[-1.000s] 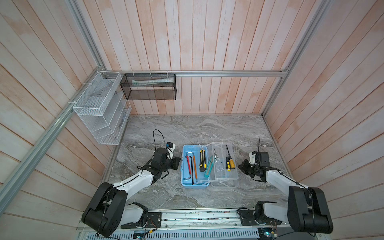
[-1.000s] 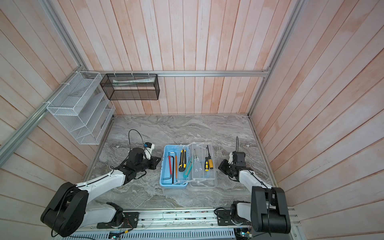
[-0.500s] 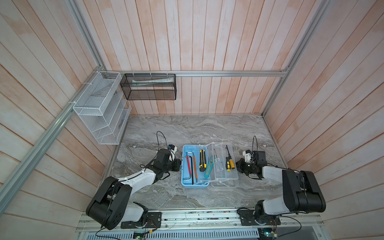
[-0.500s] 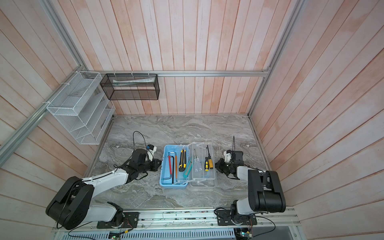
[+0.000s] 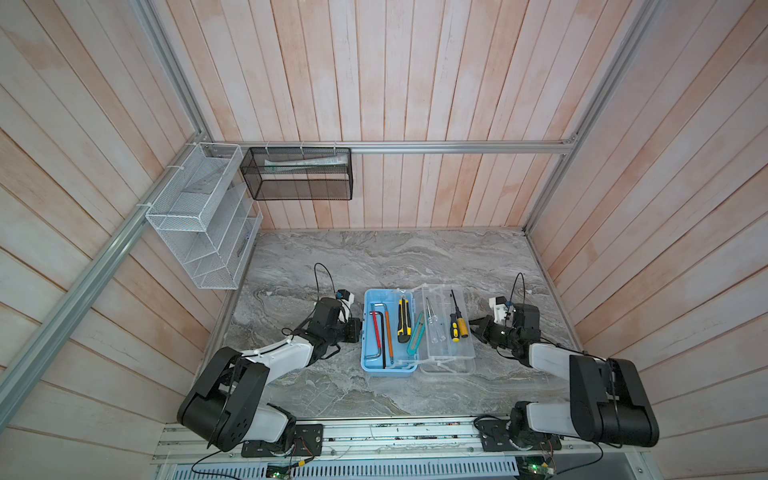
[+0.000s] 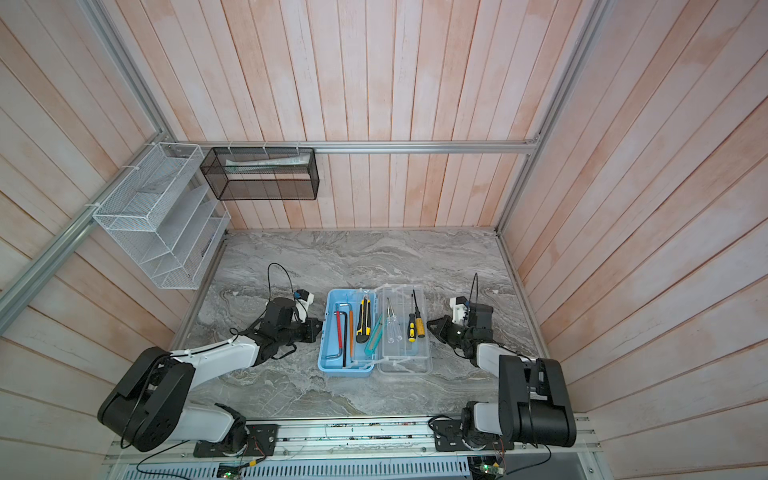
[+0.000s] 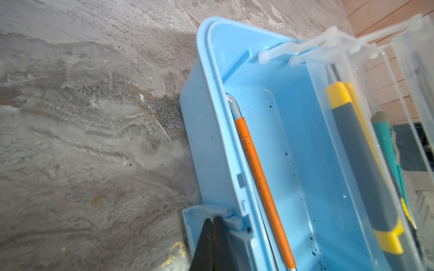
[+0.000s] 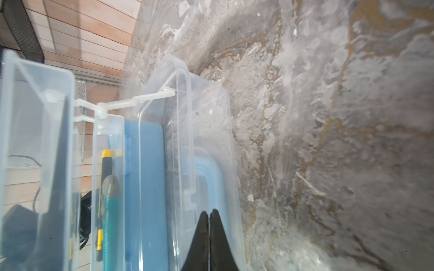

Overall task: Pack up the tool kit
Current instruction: 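Lift the clear lid with the right gripper while the left gripper holds the box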

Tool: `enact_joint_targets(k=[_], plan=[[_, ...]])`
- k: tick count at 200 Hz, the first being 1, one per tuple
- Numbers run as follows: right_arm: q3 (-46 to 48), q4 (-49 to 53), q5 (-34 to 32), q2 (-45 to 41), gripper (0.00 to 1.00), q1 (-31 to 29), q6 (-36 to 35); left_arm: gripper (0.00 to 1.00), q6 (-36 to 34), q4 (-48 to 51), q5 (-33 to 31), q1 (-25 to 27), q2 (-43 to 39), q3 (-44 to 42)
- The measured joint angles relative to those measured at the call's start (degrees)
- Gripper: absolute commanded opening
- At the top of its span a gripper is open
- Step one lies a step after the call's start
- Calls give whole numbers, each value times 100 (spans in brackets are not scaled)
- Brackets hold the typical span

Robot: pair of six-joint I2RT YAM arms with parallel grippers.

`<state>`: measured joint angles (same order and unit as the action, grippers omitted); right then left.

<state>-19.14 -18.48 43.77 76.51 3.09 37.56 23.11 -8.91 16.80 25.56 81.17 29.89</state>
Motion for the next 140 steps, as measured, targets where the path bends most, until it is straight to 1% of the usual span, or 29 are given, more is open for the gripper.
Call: enact_joint_targets(k=[58,99,140], plan=[[223,61,160,-520,0,2,275,0,0,2,-39,-28,0,0],[168,367,251,-1436,0,11,404,0,0,2,-42,-28,0,0],[-278,922,496,-2166,0,-87,448,0,-2,-17,52,-22,0,0]])
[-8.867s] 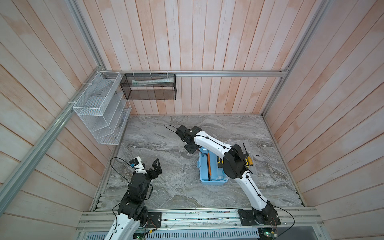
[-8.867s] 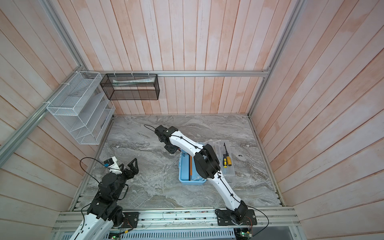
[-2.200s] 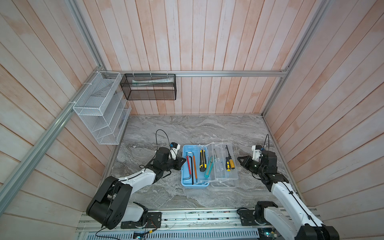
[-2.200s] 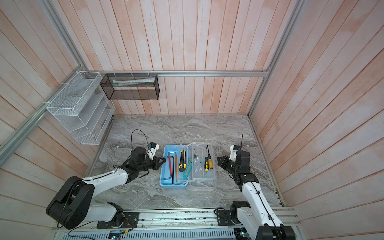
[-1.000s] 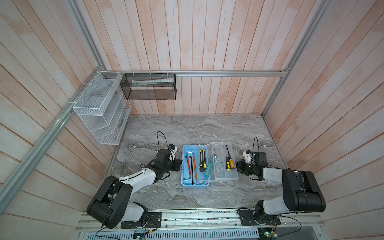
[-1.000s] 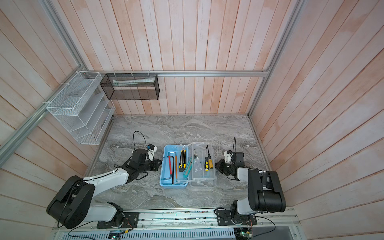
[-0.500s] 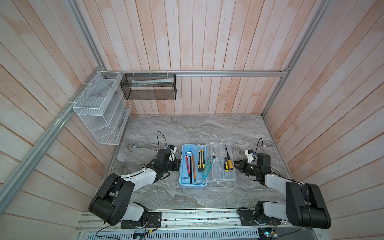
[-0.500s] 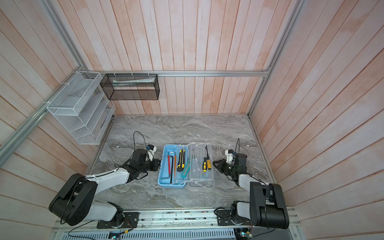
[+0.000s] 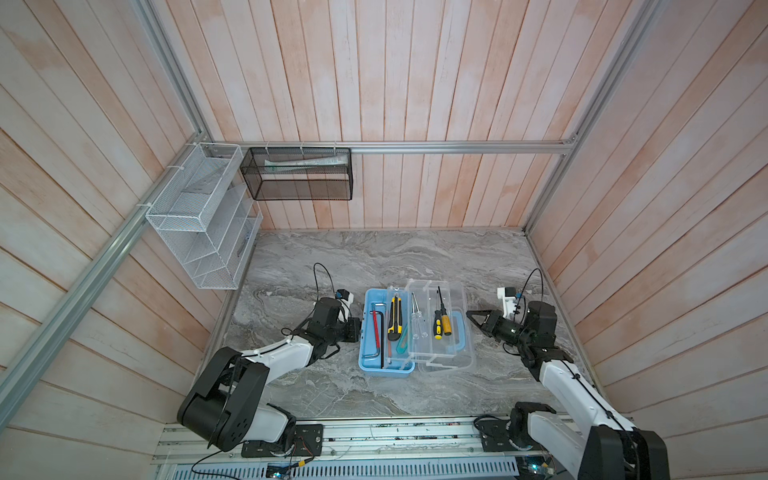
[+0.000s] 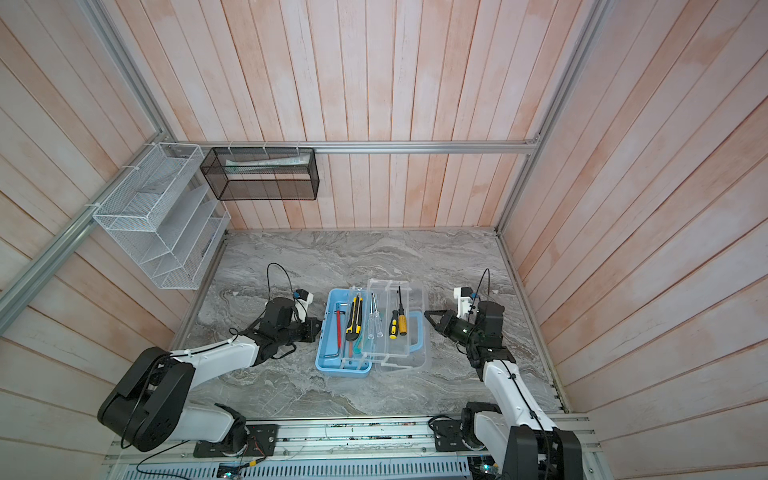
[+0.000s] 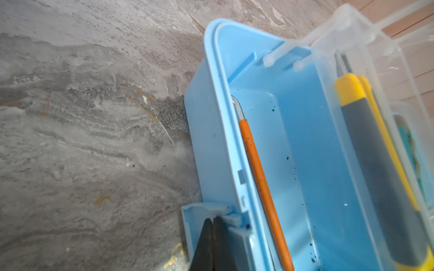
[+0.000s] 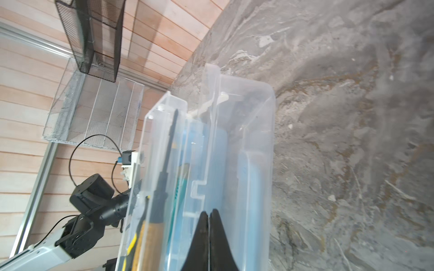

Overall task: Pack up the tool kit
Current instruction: 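Lift the clear lid with the right gripper while the left gripper holds the box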

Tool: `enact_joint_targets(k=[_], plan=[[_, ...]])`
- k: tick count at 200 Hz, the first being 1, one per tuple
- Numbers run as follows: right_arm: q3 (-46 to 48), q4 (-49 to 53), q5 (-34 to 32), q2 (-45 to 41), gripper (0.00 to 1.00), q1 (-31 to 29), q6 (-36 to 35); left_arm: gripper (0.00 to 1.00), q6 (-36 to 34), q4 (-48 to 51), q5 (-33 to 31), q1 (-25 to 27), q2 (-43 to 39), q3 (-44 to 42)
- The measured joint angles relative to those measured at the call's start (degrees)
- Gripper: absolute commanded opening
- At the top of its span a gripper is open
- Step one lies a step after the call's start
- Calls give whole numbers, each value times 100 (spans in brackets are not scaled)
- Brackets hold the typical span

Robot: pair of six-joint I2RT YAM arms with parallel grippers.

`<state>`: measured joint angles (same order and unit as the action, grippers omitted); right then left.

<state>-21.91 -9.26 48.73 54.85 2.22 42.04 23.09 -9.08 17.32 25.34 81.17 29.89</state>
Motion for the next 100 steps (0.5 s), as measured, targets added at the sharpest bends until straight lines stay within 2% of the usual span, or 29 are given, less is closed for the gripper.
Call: enact_joint_targets(k=[40,100], plan=[[-326,186,-205,-118,0,-487,11,0,-44,-42,39,20,11,0],[-1231,184,-804,232,0,-1902,98,0,-66,-197,109,28,103,0]])
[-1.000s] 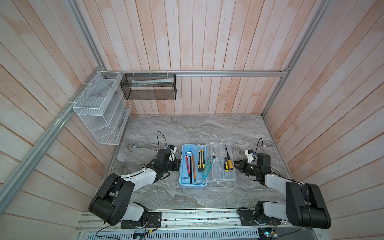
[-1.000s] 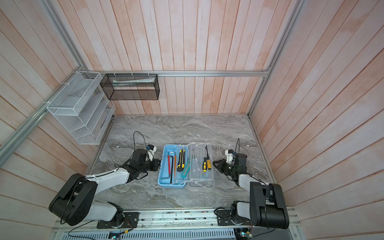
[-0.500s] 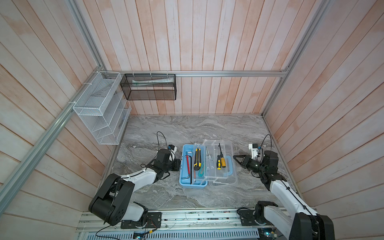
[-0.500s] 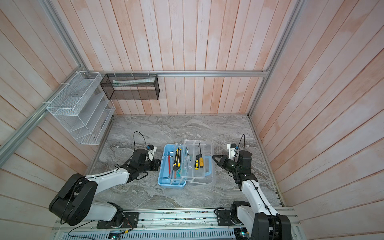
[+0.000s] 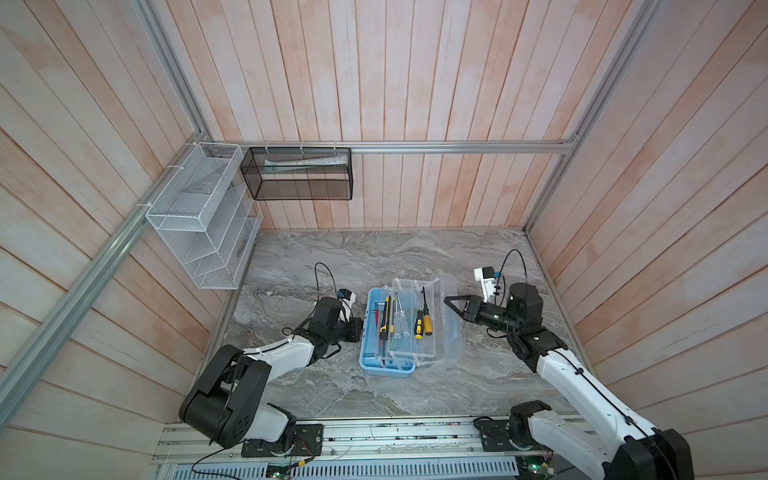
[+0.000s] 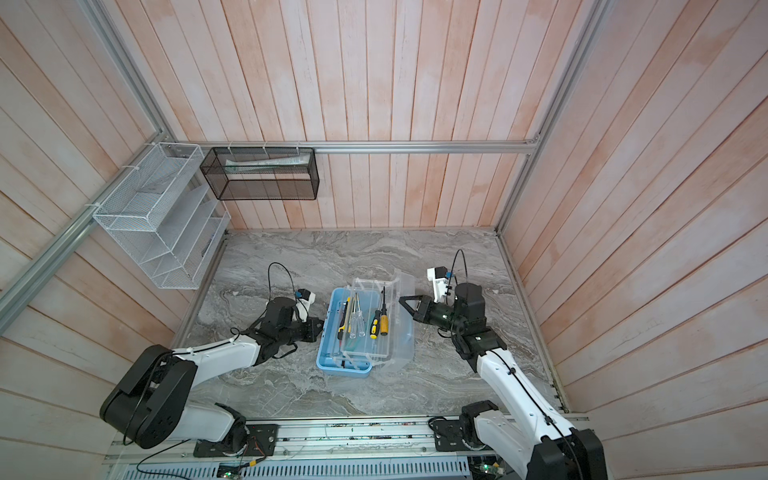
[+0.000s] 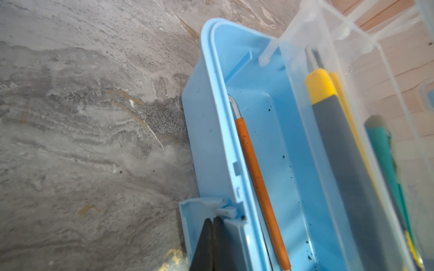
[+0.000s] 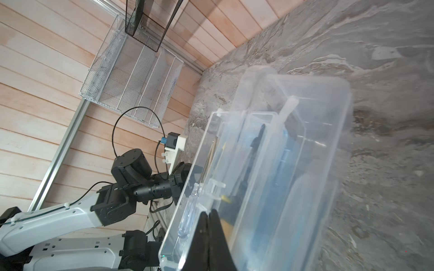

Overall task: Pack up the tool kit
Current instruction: 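Lift the clear lid with the right gripper while the left gripper holds the box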

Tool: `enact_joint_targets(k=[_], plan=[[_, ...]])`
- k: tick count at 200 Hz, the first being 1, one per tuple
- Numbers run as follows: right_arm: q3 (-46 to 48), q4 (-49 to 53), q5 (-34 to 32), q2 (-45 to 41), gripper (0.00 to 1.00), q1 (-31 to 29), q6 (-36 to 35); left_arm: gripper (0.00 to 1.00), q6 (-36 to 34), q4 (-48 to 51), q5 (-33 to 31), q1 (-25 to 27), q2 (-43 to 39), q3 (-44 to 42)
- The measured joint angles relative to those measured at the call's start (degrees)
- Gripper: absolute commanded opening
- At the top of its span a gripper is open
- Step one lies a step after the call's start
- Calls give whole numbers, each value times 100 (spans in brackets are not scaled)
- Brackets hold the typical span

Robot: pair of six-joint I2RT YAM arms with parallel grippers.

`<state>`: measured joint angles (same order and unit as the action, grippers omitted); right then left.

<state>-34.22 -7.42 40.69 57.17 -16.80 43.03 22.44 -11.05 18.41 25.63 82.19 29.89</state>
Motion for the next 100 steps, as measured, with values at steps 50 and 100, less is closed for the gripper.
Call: enact_joint_targets(k=[50,100], plan=[[-809,28,-107,870,0,-778,-111,0,-20,-42,-7,0,0,0],[-1921,-214,-225,2218,0,-1744,-223,0,-15,-92,17,-20,0,-2]])
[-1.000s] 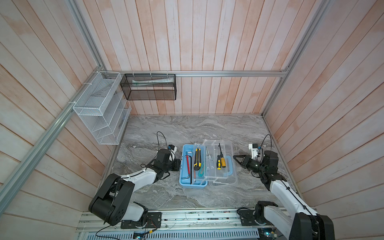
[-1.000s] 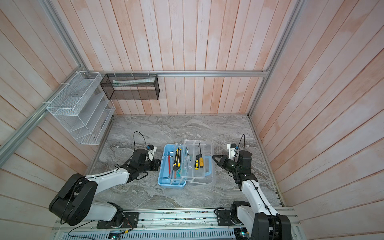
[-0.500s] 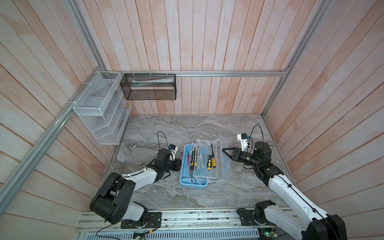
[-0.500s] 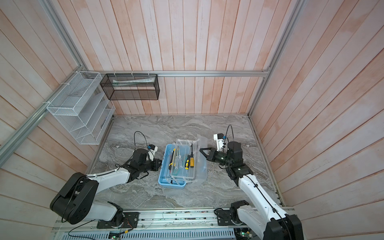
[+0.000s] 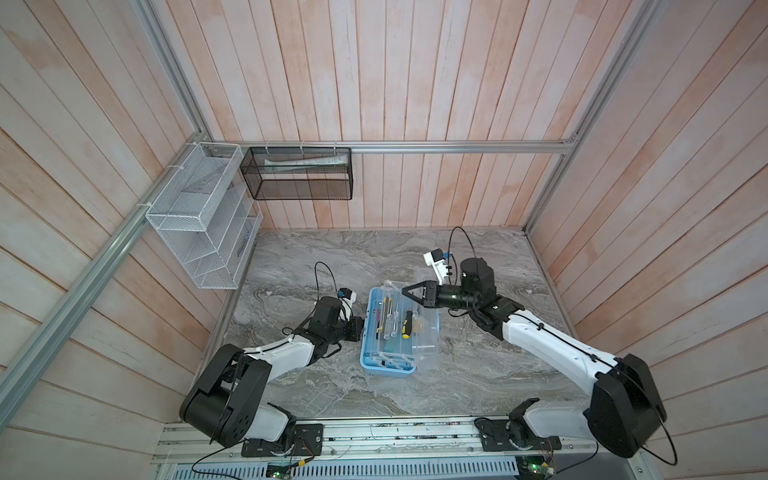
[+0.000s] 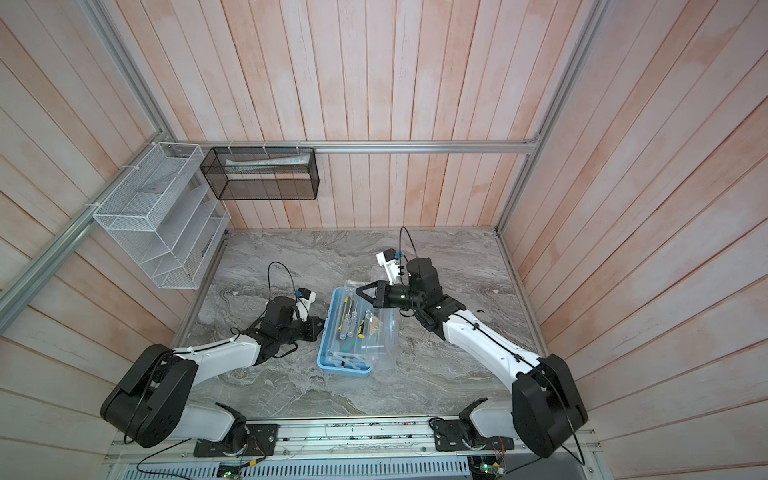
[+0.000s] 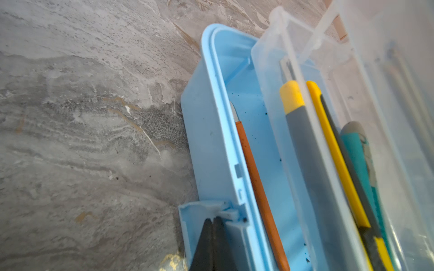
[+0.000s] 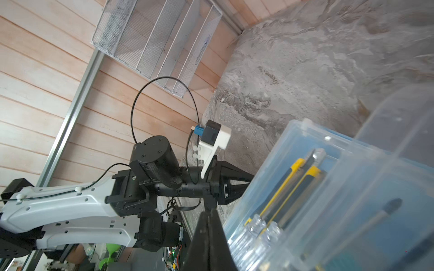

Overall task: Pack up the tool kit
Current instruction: 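Lift the clear lid with the right gripper while the left gripper holds the box, then swing the clear lid over the blue box with the right gripper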

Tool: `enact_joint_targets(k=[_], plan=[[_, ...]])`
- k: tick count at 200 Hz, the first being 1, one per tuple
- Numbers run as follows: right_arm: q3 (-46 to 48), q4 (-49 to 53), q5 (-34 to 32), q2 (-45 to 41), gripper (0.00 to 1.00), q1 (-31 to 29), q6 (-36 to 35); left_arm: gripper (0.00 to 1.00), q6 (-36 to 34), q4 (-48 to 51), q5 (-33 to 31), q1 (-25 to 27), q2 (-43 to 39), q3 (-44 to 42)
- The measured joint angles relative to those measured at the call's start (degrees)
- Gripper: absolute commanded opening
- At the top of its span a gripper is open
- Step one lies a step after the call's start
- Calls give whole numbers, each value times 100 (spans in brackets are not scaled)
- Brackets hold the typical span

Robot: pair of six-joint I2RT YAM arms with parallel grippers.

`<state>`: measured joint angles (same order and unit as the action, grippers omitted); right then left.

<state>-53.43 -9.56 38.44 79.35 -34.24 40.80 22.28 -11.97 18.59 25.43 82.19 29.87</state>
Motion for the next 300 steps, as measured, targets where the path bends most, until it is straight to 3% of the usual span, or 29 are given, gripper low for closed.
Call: enact_joint_targets(k=[35,79,120,133,151,169,186,207,241,300], plan=[[-907,-129,59,1150,0,-507,-76,0,2,0,46,-31,0,0],[-2168,426,-9,2498,0,-979,-310,0,26,164,-46,-107,-57,0],[-3034,752,-181,2629,0,-1198,-549,0,166,730,-374,-332,-299,9],[-3053,957,-415,2428,12,-1176,-669,8,243,994,-439,-439,-420,31],[-2861,1292,-780,1950,23,-1054,-811,27,306,1333,-448,-531,-767,68],[-2352,1596,-1276,1235,34,-890,-907,62,264,1486,-365,-531,-1279,83],[-1705,1770,-1812,503,42,-813,-992,74,308,1598,-339,-527,-1676,144],[-811,1912,-2393,-284,47,-820,-955,79,293,1628,-273,-442,-1998,190],[264,2048,-2824,-887,49,-807,-874,79,284,1762,-315,212,-2140,197],[647,1958,-2922,-981,51,-789,-802,64,481,1784,-673,981,-2286,111]])
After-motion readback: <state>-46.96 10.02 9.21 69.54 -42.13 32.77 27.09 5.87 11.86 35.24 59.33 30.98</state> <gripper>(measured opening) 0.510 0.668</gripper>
